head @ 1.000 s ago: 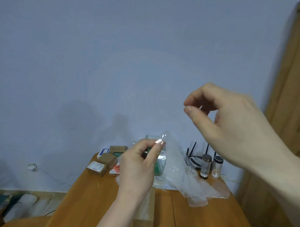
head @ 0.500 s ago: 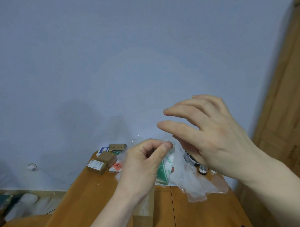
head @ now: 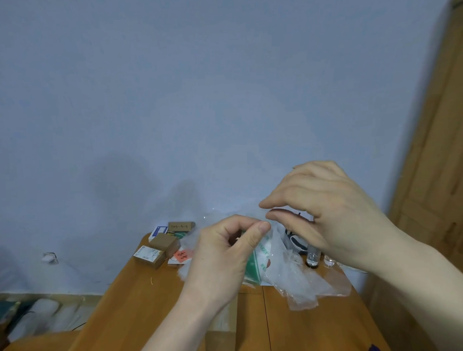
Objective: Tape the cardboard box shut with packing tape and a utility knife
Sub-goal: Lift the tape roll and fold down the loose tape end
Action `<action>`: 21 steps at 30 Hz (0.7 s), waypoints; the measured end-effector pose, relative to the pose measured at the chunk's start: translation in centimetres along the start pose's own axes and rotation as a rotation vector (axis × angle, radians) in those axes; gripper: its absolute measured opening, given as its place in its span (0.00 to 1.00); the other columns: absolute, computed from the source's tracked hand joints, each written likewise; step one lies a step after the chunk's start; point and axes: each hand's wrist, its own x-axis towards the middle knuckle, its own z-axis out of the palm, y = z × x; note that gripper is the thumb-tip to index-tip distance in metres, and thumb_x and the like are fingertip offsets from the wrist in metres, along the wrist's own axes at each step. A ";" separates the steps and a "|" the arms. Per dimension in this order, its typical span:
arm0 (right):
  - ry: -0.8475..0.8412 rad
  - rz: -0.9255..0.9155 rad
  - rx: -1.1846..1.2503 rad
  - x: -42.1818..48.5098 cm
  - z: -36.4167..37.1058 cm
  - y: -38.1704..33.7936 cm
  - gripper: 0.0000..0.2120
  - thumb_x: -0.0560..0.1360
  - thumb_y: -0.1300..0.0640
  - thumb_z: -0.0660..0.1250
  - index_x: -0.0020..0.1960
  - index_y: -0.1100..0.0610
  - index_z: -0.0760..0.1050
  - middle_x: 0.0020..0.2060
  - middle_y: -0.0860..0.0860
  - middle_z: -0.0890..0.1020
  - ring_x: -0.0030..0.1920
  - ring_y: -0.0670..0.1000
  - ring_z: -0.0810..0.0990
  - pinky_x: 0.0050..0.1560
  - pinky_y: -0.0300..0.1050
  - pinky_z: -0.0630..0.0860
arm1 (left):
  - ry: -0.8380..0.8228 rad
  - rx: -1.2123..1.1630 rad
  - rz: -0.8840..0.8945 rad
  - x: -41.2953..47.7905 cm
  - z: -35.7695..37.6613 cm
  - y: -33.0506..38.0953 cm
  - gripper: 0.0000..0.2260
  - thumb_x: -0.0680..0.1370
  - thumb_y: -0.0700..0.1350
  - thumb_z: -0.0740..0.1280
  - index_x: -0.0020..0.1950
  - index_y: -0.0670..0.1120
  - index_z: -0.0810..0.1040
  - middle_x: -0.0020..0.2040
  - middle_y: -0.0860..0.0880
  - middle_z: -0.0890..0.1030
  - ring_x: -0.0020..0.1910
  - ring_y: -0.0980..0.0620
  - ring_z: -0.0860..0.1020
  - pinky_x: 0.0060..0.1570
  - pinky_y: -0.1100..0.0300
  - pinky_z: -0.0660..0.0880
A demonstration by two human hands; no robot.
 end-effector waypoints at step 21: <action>-0.176 0.768 0.920 0.8 -2.5 -1.6 0.04 0.74 0.61 0.73 0.49 0.55 0.80 0.39 0.54 0.90 0.46 0.50 0.88 0.53 0.48 0.78 | -0.036 0.181 0.082 -0.1 -0.8 0.1 0.14 0.70 0.61 0.70 0.46 0.55 0.89 0.42 0.56 0.89 0.44 0.55 0.85 0.46 0.58 0.81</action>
